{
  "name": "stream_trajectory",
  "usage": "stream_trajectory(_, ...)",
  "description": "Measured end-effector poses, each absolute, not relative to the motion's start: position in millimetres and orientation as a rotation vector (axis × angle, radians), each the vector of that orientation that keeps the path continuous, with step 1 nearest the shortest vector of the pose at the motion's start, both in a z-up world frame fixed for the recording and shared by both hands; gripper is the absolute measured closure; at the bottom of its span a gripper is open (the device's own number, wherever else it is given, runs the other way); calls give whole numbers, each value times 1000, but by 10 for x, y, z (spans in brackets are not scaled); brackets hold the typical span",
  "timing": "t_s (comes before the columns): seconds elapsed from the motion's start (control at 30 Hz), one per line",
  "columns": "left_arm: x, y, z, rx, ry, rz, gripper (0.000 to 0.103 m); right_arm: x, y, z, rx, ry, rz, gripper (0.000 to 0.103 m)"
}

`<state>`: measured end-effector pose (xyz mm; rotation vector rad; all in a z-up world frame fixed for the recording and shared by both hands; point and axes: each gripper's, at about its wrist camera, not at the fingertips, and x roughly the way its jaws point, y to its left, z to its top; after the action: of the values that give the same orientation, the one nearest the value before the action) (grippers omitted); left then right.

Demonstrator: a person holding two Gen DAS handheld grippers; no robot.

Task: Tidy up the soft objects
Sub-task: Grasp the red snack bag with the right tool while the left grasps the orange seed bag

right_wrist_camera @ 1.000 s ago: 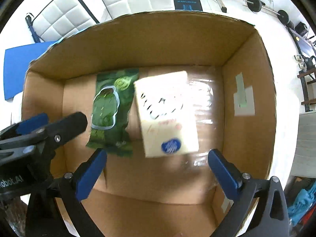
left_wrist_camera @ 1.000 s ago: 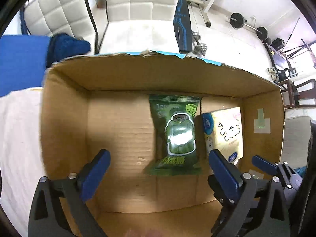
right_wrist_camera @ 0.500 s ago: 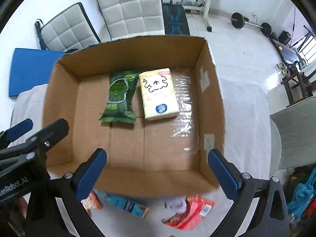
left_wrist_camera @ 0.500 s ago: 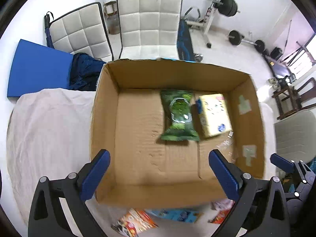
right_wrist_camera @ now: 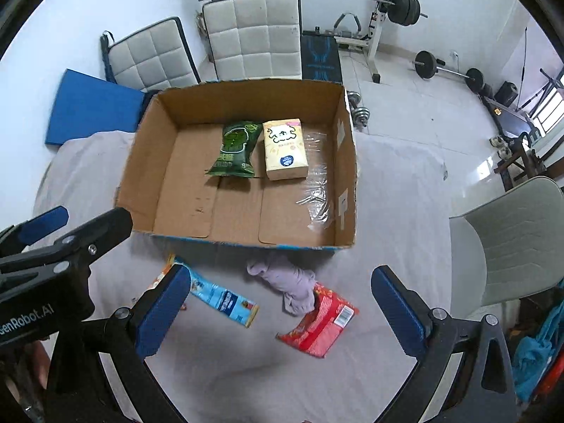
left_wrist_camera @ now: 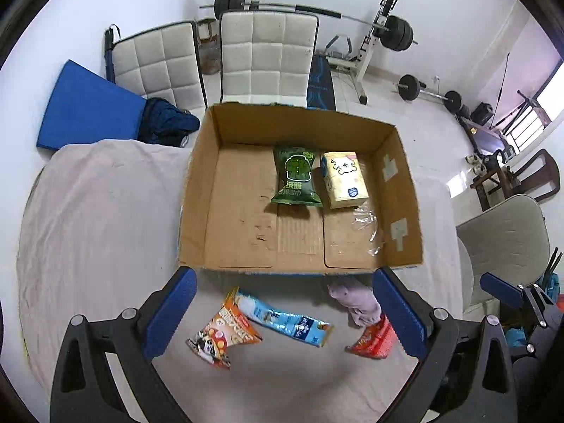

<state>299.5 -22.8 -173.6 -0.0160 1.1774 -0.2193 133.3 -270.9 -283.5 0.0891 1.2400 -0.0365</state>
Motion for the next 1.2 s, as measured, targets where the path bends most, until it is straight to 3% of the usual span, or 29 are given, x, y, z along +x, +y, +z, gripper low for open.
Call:
stream_trajectory(0.23, 2841, -112, -1620, -34, 1175, -189, 1, 1138, -2838, -2741, 183, 1229, -2, 0)
stream_trajectory(0.4, 2861, 239, -1867, -82, 1239, -93, 1, 1084, -3211, -3231, 297, 1348, -85, 0)
stream_trajectory(0.7, 2791, 702, -3015, -190, 1506, 5, 1, 922, -3519, -4590, 495, 1622, -161, 0)
stream_trajectory(0.9, 2891, 457, -3603, 12, 1615, -96, 1, 923, -3463, -5011, 423, 1697, -177, 1)
stream_trajectory(1.0, 2988, 343, -4000, 120, 1706, -150, 1, 992, -3366, -5154, 295, 1718, -199, 25)
stream_trajectory(1.03, 3001, 330, -4090, 132, 1730, -158, 1, 1007, -3338, -5224, 269, 1738, -197, 39)
stream_trajectory(1.17, 2975, 343, -4261, 43, 1803, -184, 34, 1003, -3318, -5307, 293, 1757, -181, 43)
stream_trajectory(1.2, 2943, 350, -4274, 13, 1817, -186, 36, 994, -3289, -5300, 276, 1760, -171, 43)
